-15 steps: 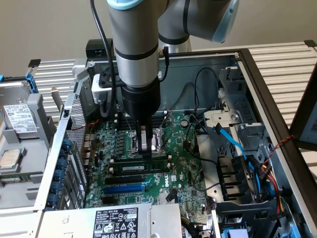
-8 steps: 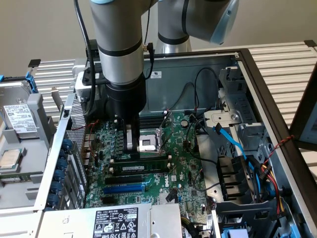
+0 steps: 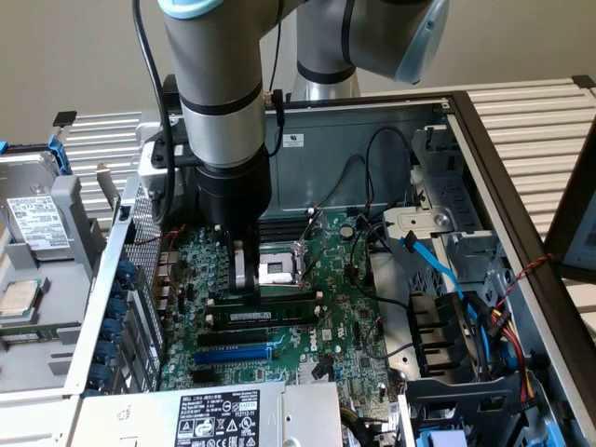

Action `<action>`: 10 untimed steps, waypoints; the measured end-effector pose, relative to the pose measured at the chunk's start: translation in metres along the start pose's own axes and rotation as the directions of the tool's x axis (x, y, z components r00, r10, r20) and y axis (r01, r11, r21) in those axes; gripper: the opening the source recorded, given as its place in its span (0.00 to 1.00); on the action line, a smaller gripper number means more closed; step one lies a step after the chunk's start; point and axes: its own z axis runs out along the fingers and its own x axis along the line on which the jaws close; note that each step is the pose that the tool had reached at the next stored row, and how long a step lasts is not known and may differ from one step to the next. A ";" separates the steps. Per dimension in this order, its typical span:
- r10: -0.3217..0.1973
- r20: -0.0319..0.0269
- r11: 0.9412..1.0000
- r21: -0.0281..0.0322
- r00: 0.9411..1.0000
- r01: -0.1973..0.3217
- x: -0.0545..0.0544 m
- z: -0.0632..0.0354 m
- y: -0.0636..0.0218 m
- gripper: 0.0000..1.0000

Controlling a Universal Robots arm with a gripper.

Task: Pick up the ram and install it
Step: 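Press down the ram until it locks into place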

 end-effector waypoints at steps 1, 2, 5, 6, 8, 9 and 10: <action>0.000 0.000 1.000 0.000 1.000 0.000 0.000 0.0010 0.0000 0.11; 0.000 0.000 1.000 0.000 1.000 0.000 0.000 0.0021 0.0001 0.11; 0.000 0.000 1.000 0.000 1.000 0.000 0.000 0.0057 0.0002 0.11; 0.000 -0.001 1.000 -0.001 1.000 0.000 0.000 0.0067 0.0003 0.11; 0.000 -0.001 1.000 -0.001 1.000 0.000 0.000 0.0090 0.0005 0.11; 0.000 -0.001 1.000 -0.001 1.000 0.000 0.000 0.0101 0.0005 0.11; 0.000 -0.001 1.000 -0.001 1.000 0.000 0.000 0.0101 0.0006 0.11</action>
